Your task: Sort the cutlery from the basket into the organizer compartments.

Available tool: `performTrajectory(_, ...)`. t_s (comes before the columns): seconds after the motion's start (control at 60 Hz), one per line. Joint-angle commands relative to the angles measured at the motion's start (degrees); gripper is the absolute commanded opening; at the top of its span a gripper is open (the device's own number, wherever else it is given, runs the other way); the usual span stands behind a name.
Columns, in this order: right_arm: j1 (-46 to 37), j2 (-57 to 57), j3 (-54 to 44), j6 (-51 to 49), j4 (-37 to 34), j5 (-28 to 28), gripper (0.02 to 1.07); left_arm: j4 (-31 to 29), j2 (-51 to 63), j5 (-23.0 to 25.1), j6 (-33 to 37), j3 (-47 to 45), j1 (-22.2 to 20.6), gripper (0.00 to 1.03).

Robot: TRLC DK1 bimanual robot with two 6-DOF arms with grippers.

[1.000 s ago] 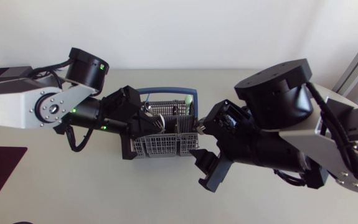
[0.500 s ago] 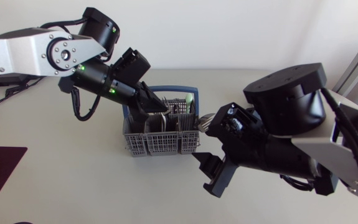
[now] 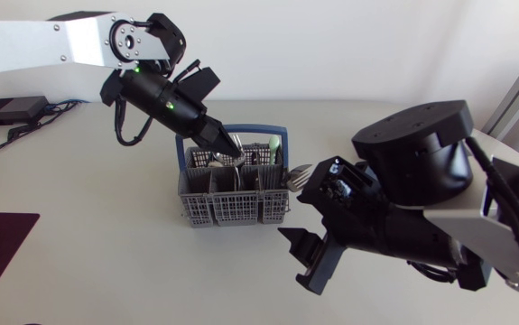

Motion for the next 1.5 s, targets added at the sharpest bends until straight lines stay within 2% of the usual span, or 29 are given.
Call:
performTrajectory(0.0, 0.51, -0.70, -1.26, -0.46, -0.42, 0.14, 0.77, -2.61, 1.05, 2.40, -1.44, 3.49, 0.89, 0.03)
performTrajectory(0.2, 0.43, -0.97, -0.29, -0.64, -0.86, 0.23, 0.77, -4.72, -3.35, 3.89, -1.36, 3.93, 1.33, 0.03)
performTrajectory(0.417, 0.51, -2.46, 0.32, -0.64, -1.74, 0.23, 0.77, -4.81, -13.89, 3.89, 0.23, 0.86, 0.98, 0.03)
performTrajectory(0.617, 0.51, -4.83, 1.64, -0.81, -2.79, 0.23, 0.77, -1.29, -23.56, 3.89, 1.37, -4.94, 0.10, 0.03)
performTrajectory(0.767, 0.51, -6.59, 2.43, -1.69, -3.23, 0.23, 0.77, 4.51, -31.65, 3.89, 2.51, -12.15, -0.16, 0.03)
performTrajectory(0.883, 0.51, -8.17, 2.87, -2.39, -3.06, 0.23, 0.77, 6.71, -36.04, 3.81, 5.15, -17.51, -1.83, 0.03)
performTrajectory(1.167, 0.60, -10.63, 2.78, -4.41, -2.53, -1.09, 0.77, 6.80, -37.97, 5.74, 11.30, -24.37, -6.14, 0.03)
performTrajectory(1.483, 3.77, -12.39, -1.79, -5.12, 0.72, -4.60, 0.76, 6.44, -36.57, 8.46, 11.74, -25.25, -12.82, 0.03)
